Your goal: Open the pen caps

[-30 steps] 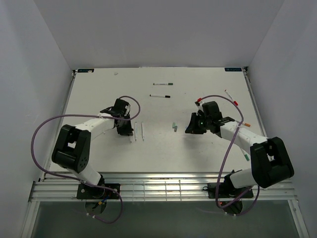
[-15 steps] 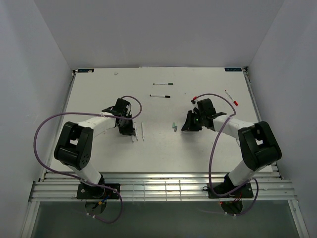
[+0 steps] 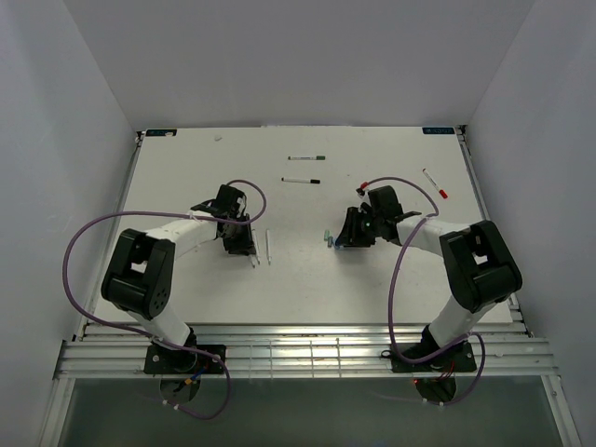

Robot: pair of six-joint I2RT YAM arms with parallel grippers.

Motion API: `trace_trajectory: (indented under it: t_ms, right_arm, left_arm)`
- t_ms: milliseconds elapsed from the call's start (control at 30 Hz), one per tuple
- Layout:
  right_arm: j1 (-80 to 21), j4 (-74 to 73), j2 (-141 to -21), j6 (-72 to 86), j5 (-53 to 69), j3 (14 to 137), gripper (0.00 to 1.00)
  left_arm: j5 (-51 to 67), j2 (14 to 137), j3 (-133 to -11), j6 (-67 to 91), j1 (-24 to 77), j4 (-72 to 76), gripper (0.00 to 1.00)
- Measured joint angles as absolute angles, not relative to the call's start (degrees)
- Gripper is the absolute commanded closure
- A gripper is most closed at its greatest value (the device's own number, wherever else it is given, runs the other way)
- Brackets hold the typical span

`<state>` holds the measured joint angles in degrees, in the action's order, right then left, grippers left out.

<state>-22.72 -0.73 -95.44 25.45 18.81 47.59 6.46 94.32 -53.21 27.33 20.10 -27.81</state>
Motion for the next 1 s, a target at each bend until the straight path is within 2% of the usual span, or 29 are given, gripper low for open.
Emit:
trace_trajectory:
  t_ms: [333, 400, 467, 667, 800, 1000]
  right_arm:
    - [-22.7, 0.5, -96.1, 25.5, 19.7, 47.6, 0.58]
    - [-22.7, 0.5, -95.7, 25.5, 19.6, 47.6, 0.58]
    - [-22.7, 0.4, -94.7, 25.5, 19.6, 47.5, 0.56]
    - [-22.7, -0.7, -90.5, 24.6, 18.6, 47.6, 0.51]
    - [-22.7, -3.1, -90.0, 23.4, 17.3, 48.3, 0.50]
    - [-22.7, -5.7, -90.0, 22.0, 15.1, 49.8, 0.48]
  left_arm:
    - [5.5, 91.4, -53.3, 27.7, 20.1, -29.1, 0.51]
    - [4.8, 90.3, -53.8, 27.6, 20.1, -30.2, 0.42]
    - [3.6, 89.3, -55.3, 27.5, 20.1, -31.6, 0.40]
    - [0.3, 89.0, -64.7, 27.0, 20.1, -34.0, 0.38]
    - [-0.8, 93.3, -75.2, 28.2, 20.1, -34.9, 0.38]
    - [-0.1, 104.8, -88.2, 37.5, 20.3, -36.0, 0.47]
